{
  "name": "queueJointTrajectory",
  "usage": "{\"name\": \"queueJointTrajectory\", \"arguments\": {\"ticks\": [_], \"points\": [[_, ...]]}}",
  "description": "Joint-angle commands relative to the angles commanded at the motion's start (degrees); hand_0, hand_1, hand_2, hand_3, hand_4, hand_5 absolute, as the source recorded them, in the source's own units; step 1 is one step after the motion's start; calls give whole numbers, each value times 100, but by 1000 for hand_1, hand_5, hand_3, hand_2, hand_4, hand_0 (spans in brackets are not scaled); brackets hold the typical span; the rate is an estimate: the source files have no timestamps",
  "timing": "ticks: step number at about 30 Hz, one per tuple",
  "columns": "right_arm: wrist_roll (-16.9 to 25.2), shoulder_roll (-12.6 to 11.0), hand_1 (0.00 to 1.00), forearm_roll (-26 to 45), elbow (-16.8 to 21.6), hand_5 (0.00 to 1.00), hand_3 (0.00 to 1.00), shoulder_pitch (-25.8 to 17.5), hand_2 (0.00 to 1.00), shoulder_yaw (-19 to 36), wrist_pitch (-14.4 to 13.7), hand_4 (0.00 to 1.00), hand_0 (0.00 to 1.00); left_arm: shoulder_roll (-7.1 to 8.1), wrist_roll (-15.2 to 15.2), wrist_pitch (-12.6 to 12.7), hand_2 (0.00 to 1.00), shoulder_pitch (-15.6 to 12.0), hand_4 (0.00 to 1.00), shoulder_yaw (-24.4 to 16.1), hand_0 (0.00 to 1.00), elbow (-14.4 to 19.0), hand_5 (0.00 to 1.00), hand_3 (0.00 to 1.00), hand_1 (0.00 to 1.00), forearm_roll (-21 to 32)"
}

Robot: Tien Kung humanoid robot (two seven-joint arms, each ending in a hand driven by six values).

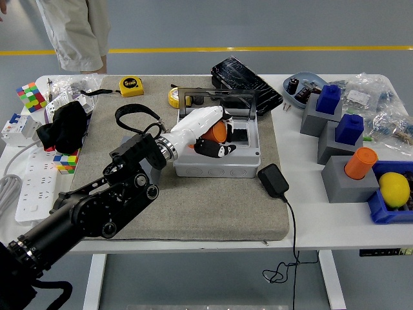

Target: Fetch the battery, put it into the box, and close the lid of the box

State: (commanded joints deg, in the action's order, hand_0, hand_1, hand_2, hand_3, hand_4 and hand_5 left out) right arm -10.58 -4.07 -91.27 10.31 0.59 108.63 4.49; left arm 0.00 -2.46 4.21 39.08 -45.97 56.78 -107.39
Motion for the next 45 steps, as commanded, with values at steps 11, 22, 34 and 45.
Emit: {"name": "queueJointTrajectory", "arguments": {"ticks": [11, 22, 34, 45], "points": [[-20, 14, 719, -21, 0, 540, 750, 9, 732, -55, 5, 998, 767, 0, 42, 97, 252, 294, 925, 130, 246, -483, 2, 366, 261, -120], [0, 15, 720, 20, 0, 539, 750, 25, 732, -137, 9, 998, 767, 0, -198, 148, 831, 267, 998, 113, 757, -532, 267, 902, 811, 101], [11, 14, 719, 28, 0, 540, 750, 20, 732, -143, 12, 998, 766, 0, -195, 123, 875, 182, 998, -47, 755, -384, 309, 927, 829, 172], [1, 18, 719, 23, 0, 541, 750, 4, 732, -106, 10, 998, 766, 0, -511, 381, 796, 4, 998, -539, 689, 201, 323, 881, 750, 150]]}}
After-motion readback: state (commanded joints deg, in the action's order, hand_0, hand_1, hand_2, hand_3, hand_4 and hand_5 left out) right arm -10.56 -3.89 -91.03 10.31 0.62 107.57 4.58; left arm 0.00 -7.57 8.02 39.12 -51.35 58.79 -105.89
